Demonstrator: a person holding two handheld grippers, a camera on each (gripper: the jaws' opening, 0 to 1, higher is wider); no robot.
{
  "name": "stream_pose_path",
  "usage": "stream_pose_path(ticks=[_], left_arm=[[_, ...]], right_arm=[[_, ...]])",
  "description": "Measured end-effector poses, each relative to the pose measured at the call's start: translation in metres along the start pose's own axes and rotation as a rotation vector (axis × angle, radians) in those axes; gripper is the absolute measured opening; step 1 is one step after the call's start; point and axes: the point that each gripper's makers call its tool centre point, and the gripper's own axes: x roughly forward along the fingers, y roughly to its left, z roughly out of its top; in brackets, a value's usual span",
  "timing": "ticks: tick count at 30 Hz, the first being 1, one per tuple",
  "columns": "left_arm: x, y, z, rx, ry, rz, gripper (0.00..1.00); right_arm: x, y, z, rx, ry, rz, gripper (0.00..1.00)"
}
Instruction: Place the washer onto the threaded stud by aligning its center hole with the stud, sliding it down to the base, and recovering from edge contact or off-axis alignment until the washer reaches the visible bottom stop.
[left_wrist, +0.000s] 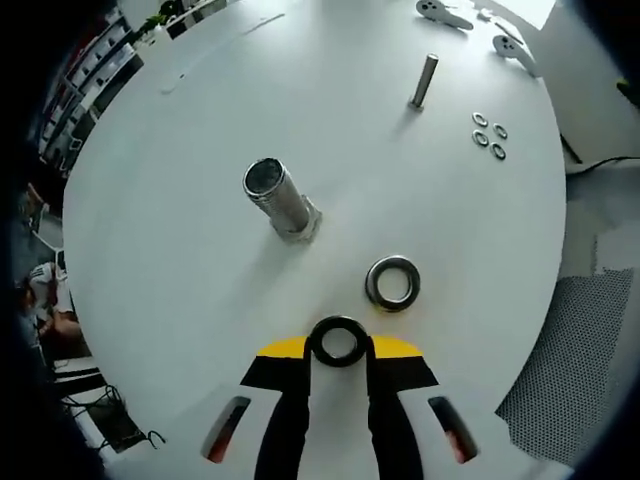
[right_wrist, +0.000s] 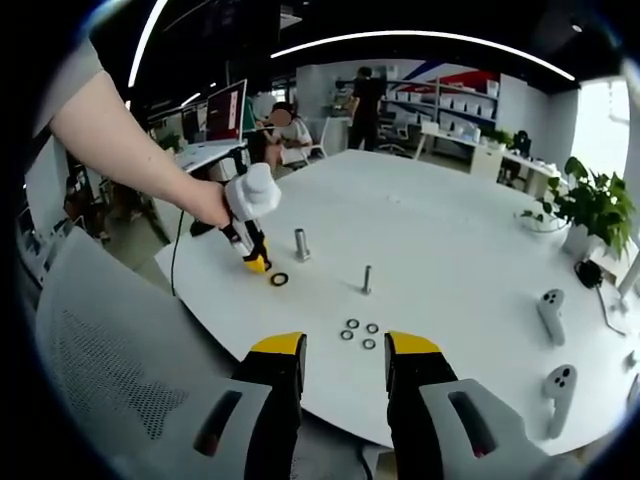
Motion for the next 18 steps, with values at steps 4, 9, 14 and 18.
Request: stream_pose_path(ticks=[4, 9, 14, 18], left_arm=[[-0.002, 0.002, 0.003, 0.016, -0.009, 0.005, 0.18], [-0.008, 0.002, 0.007, 0.018, -0.031, 0.007, 0.18], [-0.018, 0.002, 0.015, 0.047, -0.066, 0.013, 0.18], [-0.031, 0.004, 0.025, 0.063, -0.102, 0.020, 0.18]], right_arm=[[0.000, 0.000, 0.000, -0.002, 0.002, 0.001, 0.33], [0.000, 0.000, 0.000, -0.001, 0.002, 0.002, 0.33], [0.000, 0.000, 0.000, 0.001, 0.001, 0.003, 0.33], [0.000, 0.000, 0.000, 0.001, 0.002, 0.004, 0.33]])
